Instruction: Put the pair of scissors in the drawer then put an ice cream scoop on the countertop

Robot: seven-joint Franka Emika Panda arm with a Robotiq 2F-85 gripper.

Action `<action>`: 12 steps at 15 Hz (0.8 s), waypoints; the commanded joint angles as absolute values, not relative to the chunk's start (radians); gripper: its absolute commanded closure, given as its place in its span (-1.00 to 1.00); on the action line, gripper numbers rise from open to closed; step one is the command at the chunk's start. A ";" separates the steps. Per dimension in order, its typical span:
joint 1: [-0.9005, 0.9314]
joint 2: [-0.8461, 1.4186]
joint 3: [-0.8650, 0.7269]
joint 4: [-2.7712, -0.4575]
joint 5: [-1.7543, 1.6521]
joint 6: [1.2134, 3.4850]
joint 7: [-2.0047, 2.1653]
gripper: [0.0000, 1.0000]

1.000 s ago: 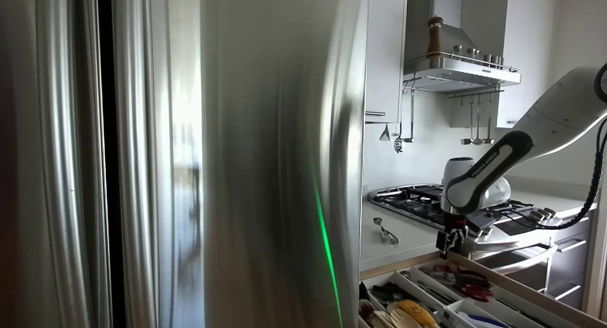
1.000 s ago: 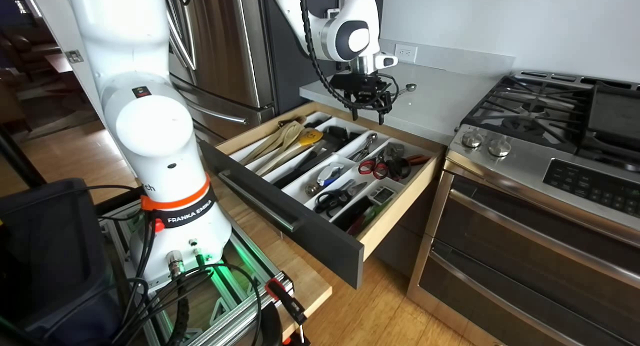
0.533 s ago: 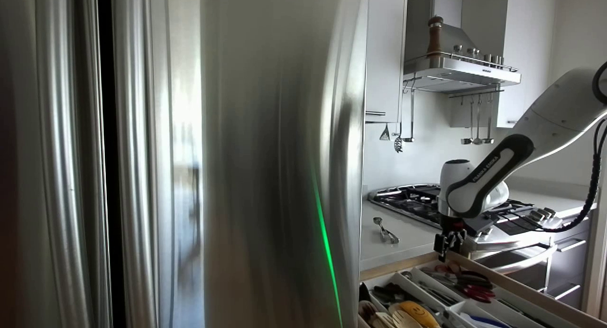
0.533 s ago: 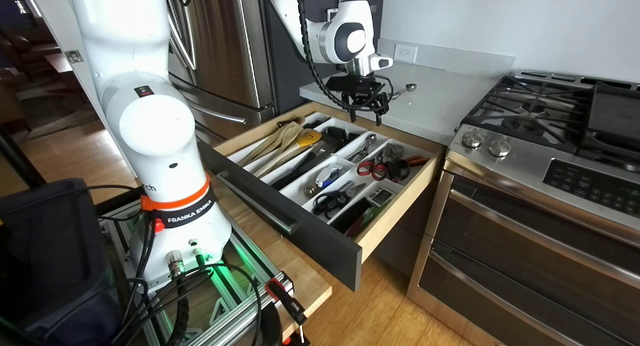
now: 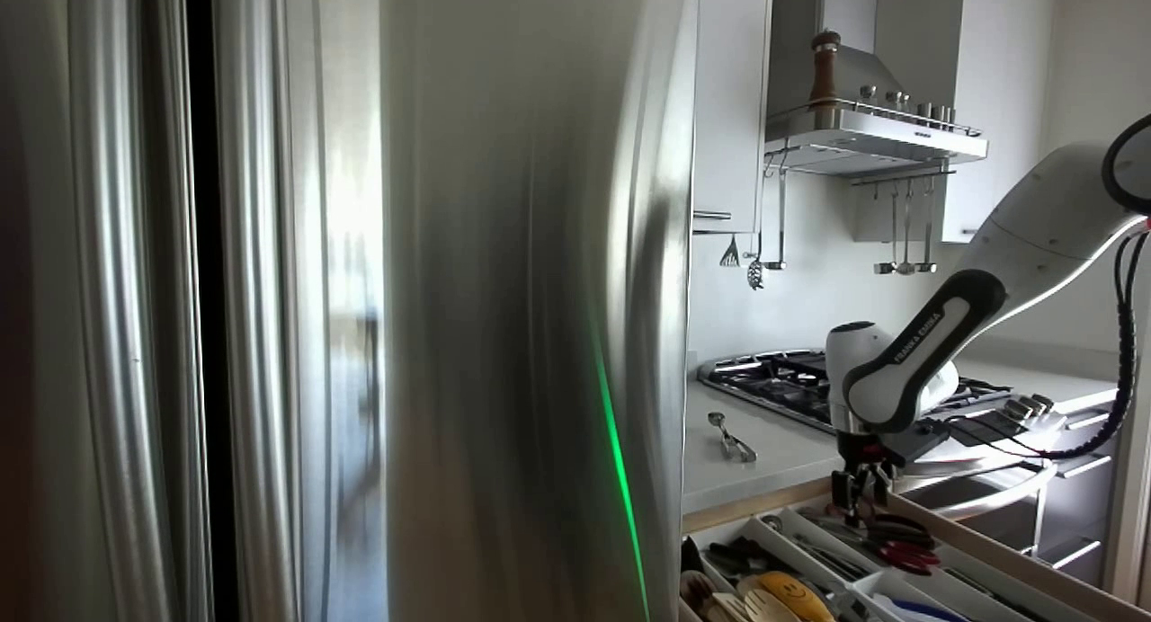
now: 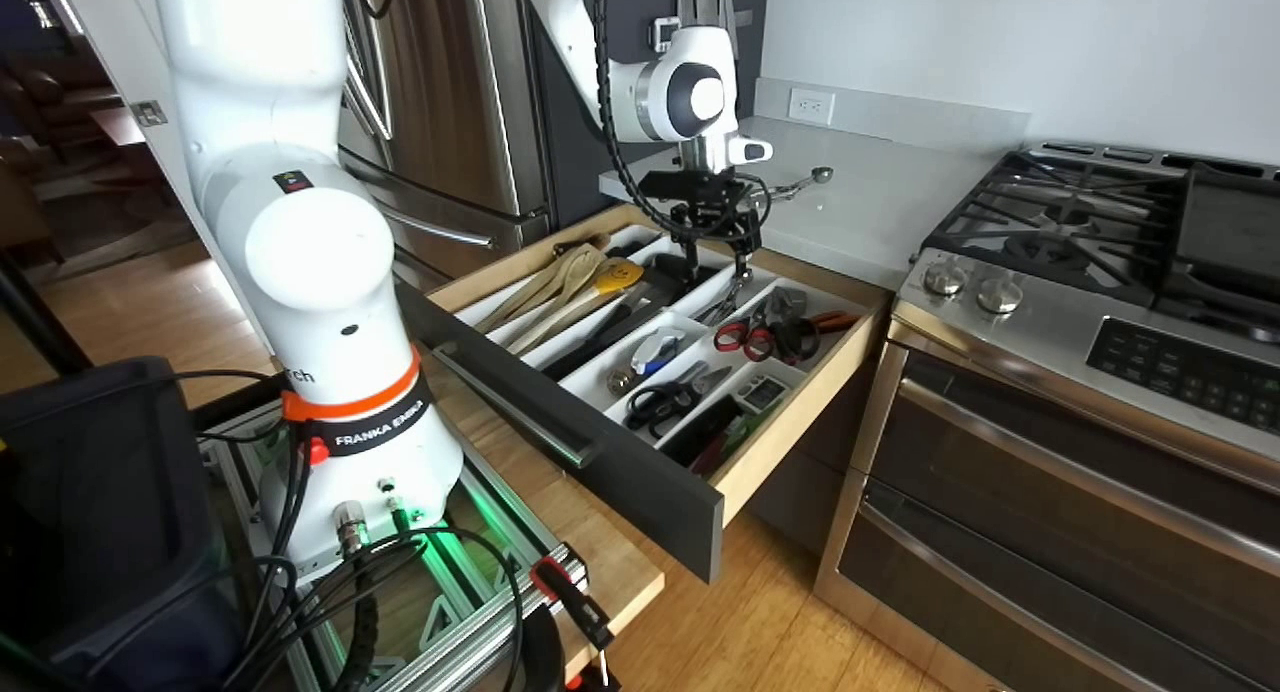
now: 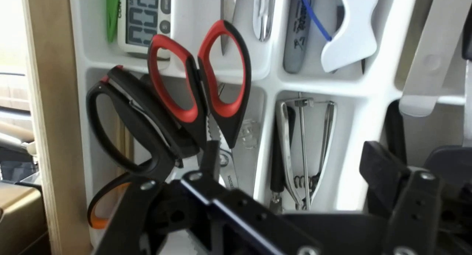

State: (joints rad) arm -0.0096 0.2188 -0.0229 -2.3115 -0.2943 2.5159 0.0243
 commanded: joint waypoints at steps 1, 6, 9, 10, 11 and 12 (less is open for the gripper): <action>0.023 0.265 -0.046 -2.307 -0.338 2.499 0.088 -0.31; 0.047 0.334 -0.059 -2.292 -0.361 2.529 0.119 0.27; 0.060 0.368 -0.064 -2.279 -0.367 2.556 0.127 0.25; 0.065 0.379 -0.065 -2.273 -0.366 2.570 0.128 0.25; 0.069 0.390 -0.066 -2.267 -0.364 2.581 0.127 0.24; 0.075 0.402 -0.069 -2.262 -0.369 2.603 0.127 0.26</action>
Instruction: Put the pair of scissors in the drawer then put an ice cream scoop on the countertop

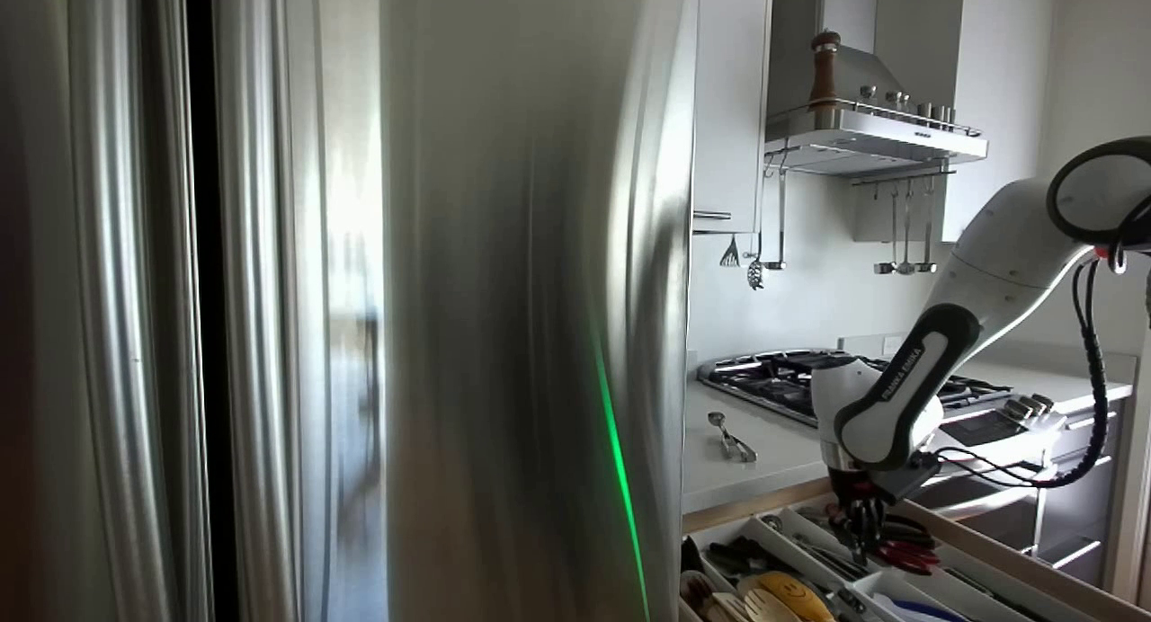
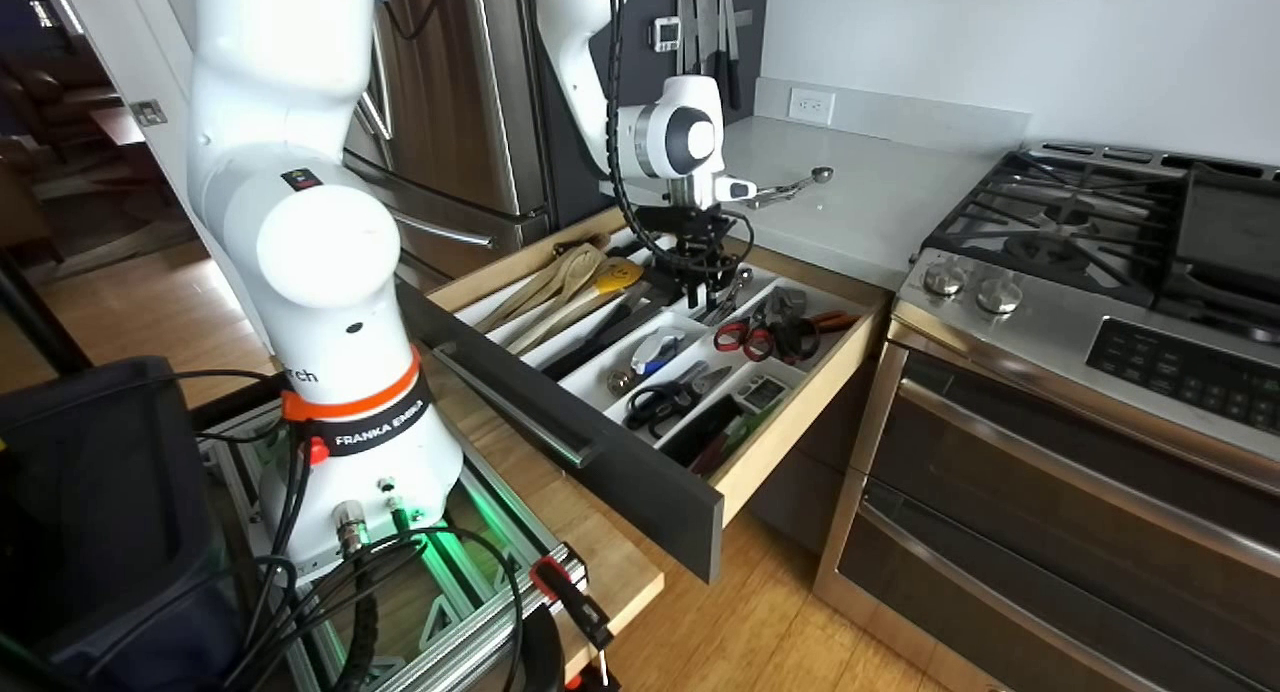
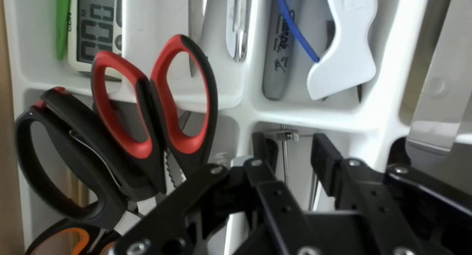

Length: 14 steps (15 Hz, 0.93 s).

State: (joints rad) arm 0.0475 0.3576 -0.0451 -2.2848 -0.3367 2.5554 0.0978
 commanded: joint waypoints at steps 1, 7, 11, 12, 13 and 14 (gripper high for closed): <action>0.078 0.412 -0.069 -2.257 -0.366 2.623 0.121 0.35; 0.119 0.479 -0.116 -2.216 -0.380 2.714 0.130 0.56; 0.142 0.507 -0.142 -2.197 -0.378 2.730 0.130 0.50; 0.149 0.513 -0.150 -2.193 -0.381 2.732 0.132 0.51; 0.155 0.518 -0.156 -2.190 -0.384 2.733 0.134 0.57; 0.159 0.521 -0.160 -2.186 -0.384 2.733 0.134 0.60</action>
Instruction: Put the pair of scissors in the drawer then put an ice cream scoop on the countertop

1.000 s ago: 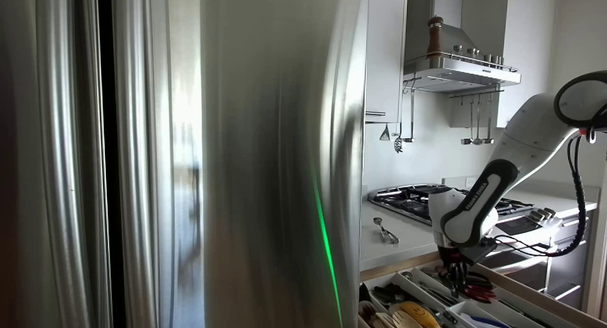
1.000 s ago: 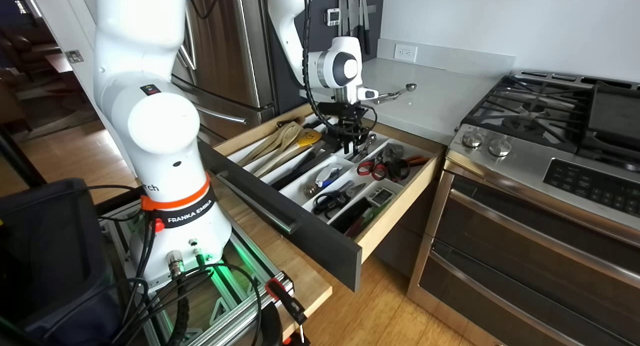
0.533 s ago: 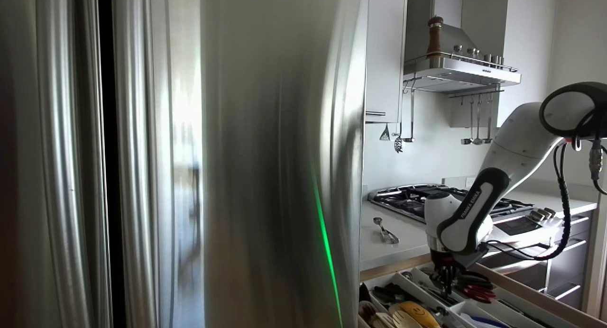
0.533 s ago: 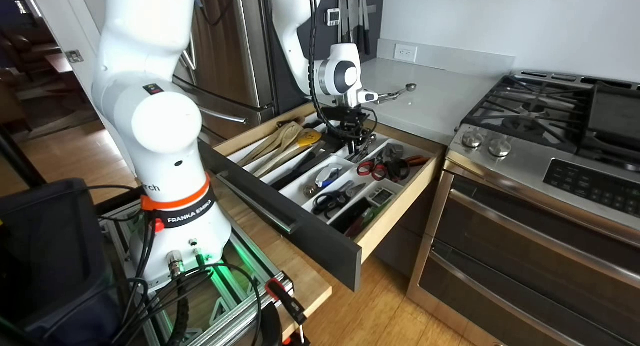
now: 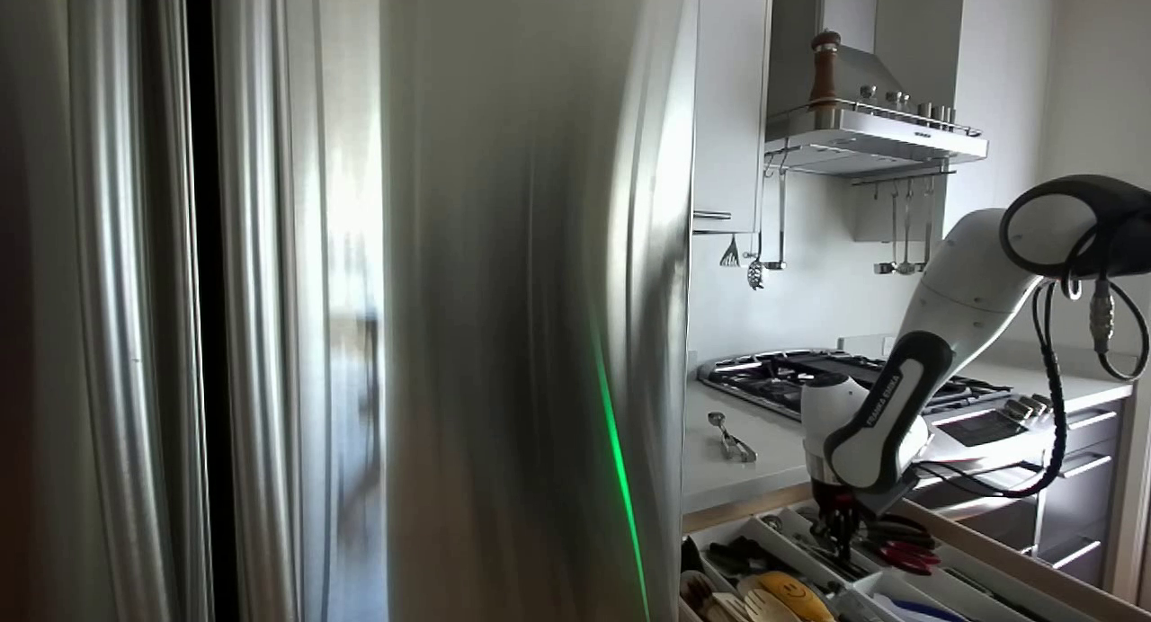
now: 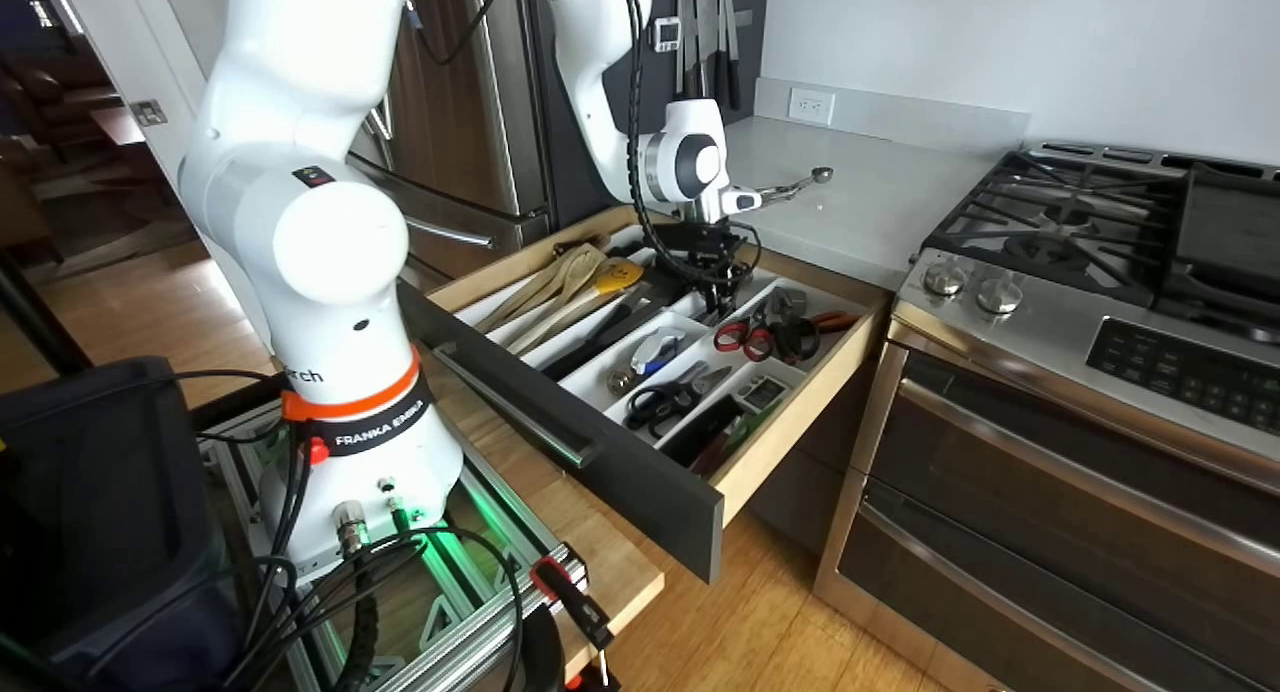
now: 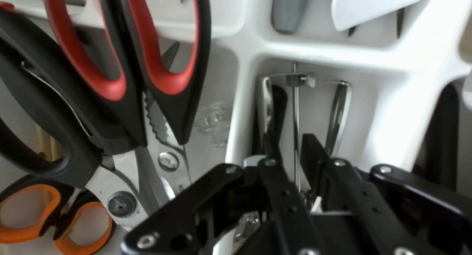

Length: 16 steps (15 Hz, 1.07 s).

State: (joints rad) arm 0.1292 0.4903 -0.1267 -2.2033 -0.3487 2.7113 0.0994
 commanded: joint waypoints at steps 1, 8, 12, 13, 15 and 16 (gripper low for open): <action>0.162 0.523 -0.164 -2.184 -0.384 2.732 0.133 0.62; 0.173 0.513 -0.157 -2.194 -0.377 2.722 0.123 0.61; 0.189 0.514 -0.156 -2.192 -0.378 2.723 0.126 0.48; 0.194 0.518 -0.160 -2.191 -0.381 2.726 0.129 0.52; 0.200 0.526 -0.167 -2.187 -0.387 2.728 0.133 0.60; 0.202 0.531 -0.170 -2.185 -0.388 2.729 0.135 0.60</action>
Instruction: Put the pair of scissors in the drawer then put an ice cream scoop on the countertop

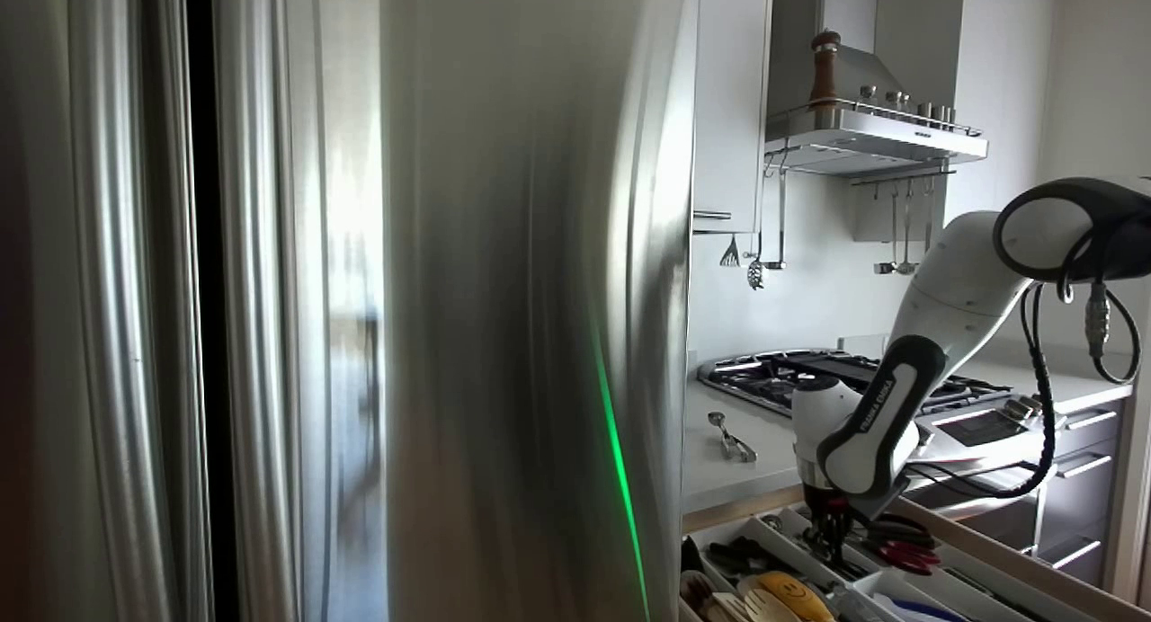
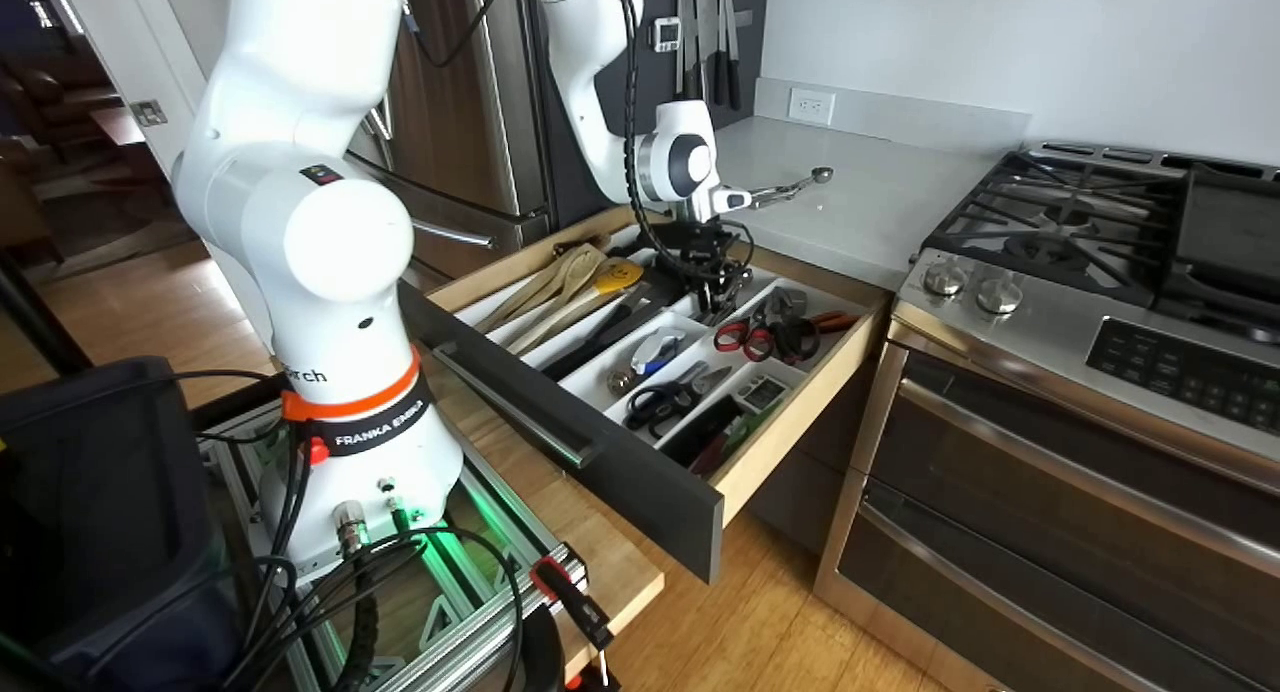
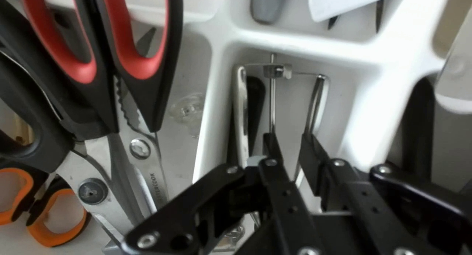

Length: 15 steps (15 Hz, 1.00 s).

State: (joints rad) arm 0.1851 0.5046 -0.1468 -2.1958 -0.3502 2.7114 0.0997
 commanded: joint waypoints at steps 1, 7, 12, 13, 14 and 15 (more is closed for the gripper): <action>0.204 0.534 -0.173 -2.184 -0.391 2.731 0.137 0.63; 0.209 0.538 -0.183 -2.182 -0.402 2.733 0.141 0.63; 0.206 0.550 -0.186 -2.172 -0.403 2.733 0.143 0.63; 0.206 0.553 -0.186 -2.170 -0.403 2.732 0.143 0.64; 0.205 0.557 -0.185 -2.168 -0.401 2.731 0.142 0.62; 0.204 0.560 -0.185 -2.165 -0.399 2.731 0.141 0.64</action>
State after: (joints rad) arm 0.1938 0.5342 -0.1698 -2.1784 -0.3738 2.7137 0.1124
